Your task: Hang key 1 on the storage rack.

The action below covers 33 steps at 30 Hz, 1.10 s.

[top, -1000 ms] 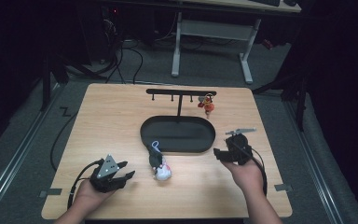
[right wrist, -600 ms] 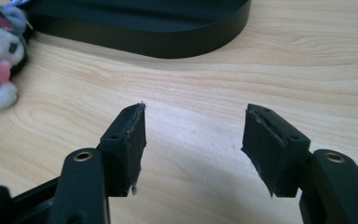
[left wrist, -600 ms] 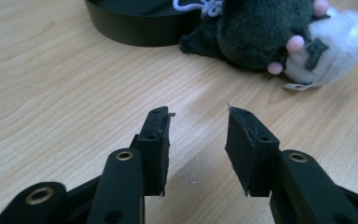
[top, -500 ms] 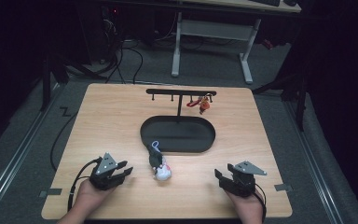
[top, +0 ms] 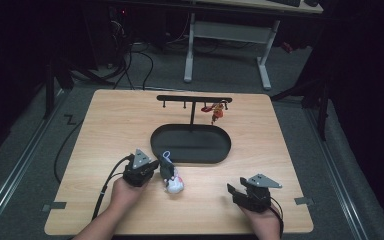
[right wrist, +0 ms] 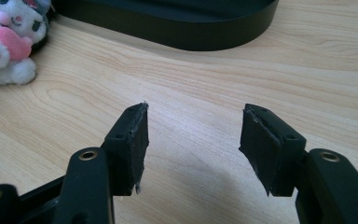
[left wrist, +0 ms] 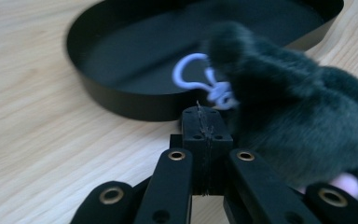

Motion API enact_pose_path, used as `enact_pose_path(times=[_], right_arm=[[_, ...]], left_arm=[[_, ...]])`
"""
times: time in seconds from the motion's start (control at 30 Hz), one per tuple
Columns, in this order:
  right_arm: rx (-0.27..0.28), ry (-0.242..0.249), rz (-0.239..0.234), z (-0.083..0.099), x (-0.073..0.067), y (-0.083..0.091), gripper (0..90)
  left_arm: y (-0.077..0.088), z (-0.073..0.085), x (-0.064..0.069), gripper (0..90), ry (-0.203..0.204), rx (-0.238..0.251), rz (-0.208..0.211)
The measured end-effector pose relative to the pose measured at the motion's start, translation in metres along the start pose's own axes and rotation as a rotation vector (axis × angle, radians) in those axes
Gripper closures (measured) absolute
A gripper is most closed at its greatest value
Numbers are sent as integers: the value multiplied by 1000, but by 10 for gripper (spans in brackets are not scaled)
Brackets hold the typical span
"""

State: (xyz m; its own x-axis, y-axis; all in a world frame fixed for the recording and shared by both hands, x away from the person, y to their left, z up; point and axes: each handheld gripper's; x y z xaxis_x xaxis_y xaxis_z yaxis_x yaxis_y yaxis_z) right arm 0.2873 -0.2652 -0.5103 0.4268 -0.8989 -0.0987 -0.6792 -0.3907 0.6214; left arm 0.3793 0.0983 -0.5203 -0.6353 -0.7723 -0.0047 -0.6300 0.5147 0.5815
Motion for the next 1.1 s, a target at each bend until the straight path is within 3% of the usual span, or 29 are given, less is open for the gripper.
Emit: enact_pose_path(times=[0.13,0.23,0.47,0.57,0.8,0.9,1.1], right_arm=[[9,-23,-5,1,5,3,428],[11,-34,2,1,8,3,430],[18,-48,12,2,11,6,432],[22,-53,15,2,13,7,433],[31,-65,27,3,16,11,435],[28,-71,27,4,17,11,436],[35,-87,46,4,20,14,436]], left_arm=[[-2,-2,22,899,-36,-7,44],[-4,-6,50,899,-62,4,101],[-14,-13,97,898,-110,7,224],[-12,-14,102,898,-109,21,232],[11,1,92,900,-125,29,235],[14,-1,101,900,-146,41,258],[-2,-17,123,899,-166,60,283]])
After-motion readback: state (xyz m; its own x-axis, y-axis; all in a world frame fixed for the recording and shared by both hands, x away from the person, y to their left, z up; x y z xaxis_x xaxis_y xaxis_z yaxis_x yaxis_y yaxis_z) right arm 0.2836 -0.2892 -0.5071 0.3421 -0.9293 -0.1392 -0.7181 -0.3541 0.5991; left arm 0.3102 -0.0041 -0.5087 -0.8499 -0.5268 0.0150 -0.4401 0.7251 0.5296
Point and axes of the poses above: each handheld gripper's, and its own axes: y roughly backward along the jaws, z roughly out of its underside, x roughly to its right, and after that the axes turned 3 degrees about -z, right-handed
